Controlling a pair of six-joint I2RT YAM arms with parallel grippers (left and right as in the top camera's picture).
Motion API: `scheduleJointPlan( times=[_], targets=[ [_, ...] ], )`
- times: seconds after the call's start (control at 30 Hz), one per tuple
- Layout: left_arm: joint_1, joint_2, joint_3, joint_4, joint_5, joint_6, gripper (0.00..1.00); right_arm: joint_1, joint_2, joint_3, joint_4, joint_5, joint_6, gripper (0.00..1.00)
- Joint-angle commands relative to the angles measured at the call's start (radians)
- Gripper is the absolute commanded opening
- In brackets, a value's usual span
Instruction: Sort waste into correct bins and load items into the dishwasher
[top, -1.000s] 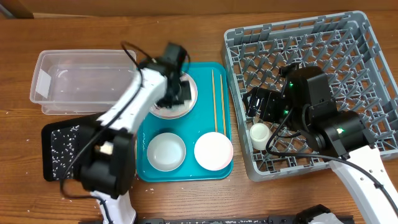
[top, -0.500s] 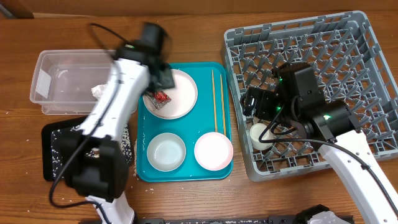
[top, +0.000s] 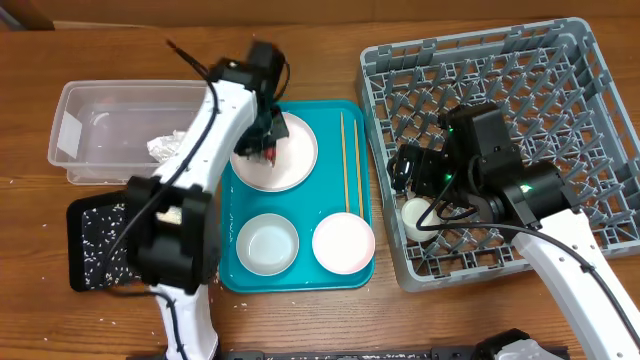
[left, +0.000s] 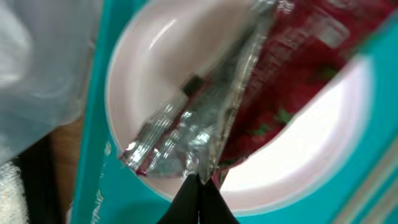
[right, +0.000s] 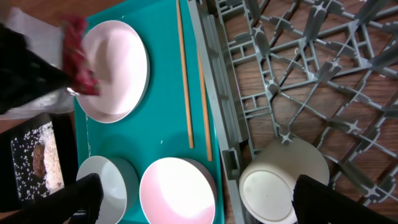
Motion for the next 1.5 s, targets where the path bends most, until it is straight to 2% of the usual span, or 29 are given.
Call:
scheduleJointPlan(
  times=[0.0,0.13,0.2,0.23,0.27,0.4,0.6,0.63,0.8,1.47],
  targets=[
    [0.073,-0.181,0.074,-0.015,-0.04,0.023,0.04,0.005,0.0,0.013,0.002,-0.003,-0.003,1.0],
    [0.298,-0.125,0.071,-0.006,-0.064,0.009,0.07,0.005,0.0,0.013,0.006,-0.003,-0.003,1.0],
    [0.35,-0.077,0.071,-0.042,0.097,0.074,0.45,0.005,0.0,0.013,0.006,-0.002,-0.003,1.0],
    [0.356,-0.079,0.072,-0.065,0.135,0.078,0.71,0.005,0.0,0.013,0.006,-0.002,-0.003,1.0],
    [0.355,-0.098,0.073,-0.076,0.169,0.107,0.73,0.005,0.0,0.013,0.007,-0.002,-0.003,1.0],
    [0.309,-0.294,0.073,-0.222,0.208,0.292,0.67,0.005,0.0,0.013,0.006,-0.002,-0.003,1.0],
    [0.236,-0.505,0.073,-0.341,0.202,0.372,0.66,0.005,0.0,0.013,0.018,-0.002,-0.003,1.0],
    [0.224,-0.527,0.073,-0.348,0.202,0.372,0.98,0.005,0.0,0.013,0.019,-0.002,-0.003,1.0],
    [0.192,-0.584,0.073,-0.327,0.203,0.357,1.0,0.005,0.0,0.013,0.02,-0.002,-0.003,1.0],
    [0.193,-0.563,0.073,-0.288,0.202,0.334,1.0,0.005,0.0,0.013,0.04,-0.002,-0.003,1.0]
  ],
)
